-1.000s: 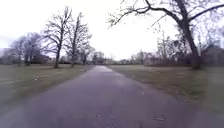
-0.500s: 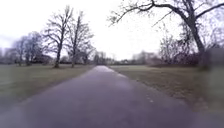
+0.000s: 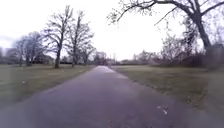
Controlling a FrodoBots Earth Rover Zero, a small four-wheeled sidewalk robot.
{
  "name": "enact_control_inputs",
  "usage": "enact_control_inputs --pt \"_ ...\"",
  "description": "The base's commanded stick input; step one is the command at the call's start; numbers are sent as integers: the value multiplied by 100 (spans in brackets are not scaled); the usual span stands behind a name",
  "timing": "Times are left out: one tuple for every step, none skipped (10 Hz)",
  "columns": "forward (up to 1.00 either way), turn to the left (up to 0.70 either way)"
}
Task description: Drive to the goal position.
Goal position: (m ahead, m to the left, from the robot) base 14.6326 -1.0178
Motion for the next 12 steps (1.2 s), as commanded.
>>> enact_control_inputs --pt "100 0" --pt "100 0" --pt "100 0" --pt "100 0" --pt "100 0" --pt "100 0" --pt "100 0" --pt "100 0" --pt "100 0" --pt "100 0" --pt "100 0" --pt "100 0"
